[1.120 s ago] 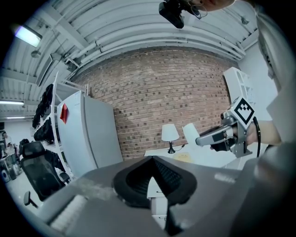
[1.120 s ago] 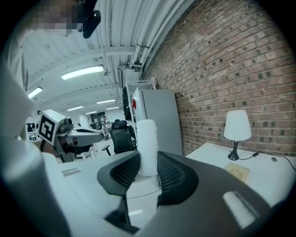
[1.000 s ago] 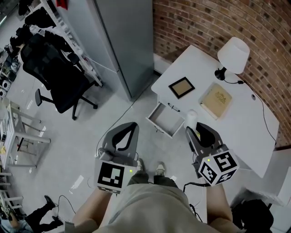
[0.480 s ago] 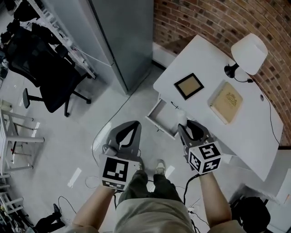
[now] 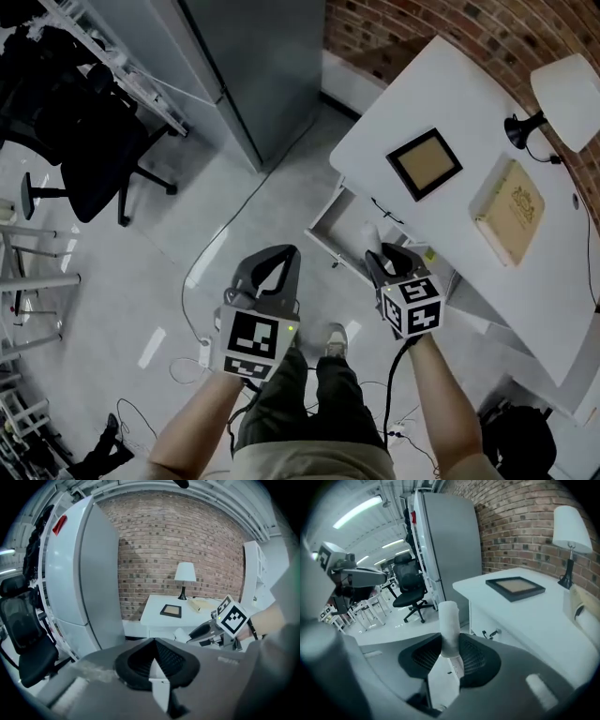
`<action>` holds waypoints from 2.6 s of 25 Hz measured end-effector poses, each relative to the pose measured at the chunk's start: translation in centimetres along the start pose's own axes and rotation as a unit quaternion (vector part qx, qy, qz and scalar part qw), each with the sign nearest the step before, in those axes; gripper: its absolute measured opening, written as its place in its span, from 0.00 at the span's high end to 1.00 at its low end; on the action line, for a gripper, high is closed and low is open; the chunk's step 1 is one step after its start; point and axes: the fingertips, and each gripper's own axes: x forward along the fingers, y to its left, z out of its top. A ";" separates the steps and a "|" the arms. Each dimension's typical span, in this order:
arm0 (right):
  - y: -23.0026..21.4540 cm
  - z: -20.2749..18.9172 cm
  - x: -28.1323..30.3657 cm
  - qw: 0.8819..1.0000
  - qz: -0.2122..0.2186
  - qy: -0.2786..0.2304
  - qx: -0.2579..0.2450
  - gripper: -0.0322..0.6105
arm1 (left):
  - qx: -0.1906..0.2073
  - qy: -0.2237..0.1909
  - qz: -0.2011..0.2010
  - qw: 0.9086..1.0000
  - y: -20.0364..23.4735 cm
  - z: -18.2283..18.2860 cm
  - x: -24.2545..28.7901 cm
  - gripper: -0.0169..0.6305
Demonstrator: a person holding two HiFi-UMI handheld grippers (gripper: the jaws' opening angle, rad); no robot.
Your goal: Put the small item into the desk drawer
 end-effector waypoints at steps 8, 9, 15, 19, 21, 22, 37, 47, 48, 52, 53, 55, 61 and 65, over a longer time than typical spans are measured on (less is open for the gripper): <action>-4.1 -9.2 9.8 0.998 -0.015 0.068 0.005 0.75 | -0.019 0.035 -0.019 0.999 0.2 -9.0 7.4 0.97; -4.5 -10.5 11.0 0.997 -0.017 0.078 0.006 0.75 | -0.022 0.036 -0.021 0.999 0.1 -10.0 8.3 0.97; -6.7 -17.2 17.2 0.991 -0.016 0.134 -0.005 0.75 | -0.038 0.044 -0.028 0.998 -0.1 -14.9 13.2 0.97; -8.0 -20.5 20.3 0.985 -0.020 0.172 -0.017 0.75 | -0.053 0.048 -0.025 0.997 0.2 -17.5 15.4 0.97; -8.6 -22.0 21.3 0.979 -0.026 0.199 -0.028 0.75 | -0.052 0.050 -0.027 0.997 0.0 -18.7 16.4 0.97; -8.9 -22.7 21.7 0.976 -0.030 0.215 -0.036 0.75 | -0.051 0.052 -0.028 0.997 -0.1 -19.3 16.8 0.97; -10.8 -25.7 21.8 0.972 -0.050 0.231 -0.010 0.75 | -0.064 0.080 -0.048 0.994 -2.1 -22.3 17.7 0.97; -7.4 -17.6 12.3 0.988 -0.039 0.142 -0.035 0.85 | -0.049 0.079 -0.041 0.995 -1.9 -16.8 12.0 0.97; -6.9 -16.5 10.9 0.990 -0.038 0.132 -0.038 0.86 | -0.046 0.077 -0.040 0.995 -1.9 -15.9 11.2 0.97; -4.2 -11.5 5.0 0.996 -0.030 0.084 -0.016 0.89 | -0.037 0.065 -0.031 0.997 -1.7 -12.3 7.9 0.97; -3.6 -10.2 3.5 0.997 -0.029 0.070 -0.008 0.89 | -0.036 0.060 -0.029 0.997 -1.7 -11.3 7.1 0.97; -2.6 -7.6 0.5 0.999 -0.029 0.044 0.006 0.91 | -0.031 0.051 -0.025 0.998 -1.6 -9.1 5.4 0.97; 1.5 -0.8 -8.1 0.999 -0.024 -0.028 0.024 0.94 | -0.004 0.026 -0.023 0.999 -1.9 -2.8 -0.3 0.97; 4.7 3.7 -13.1 0.997 -0.014 -0.073 0.020 0.94 | 0.009 0.004 -0.023 1.000 -2.0 1.0 -4.3 0.97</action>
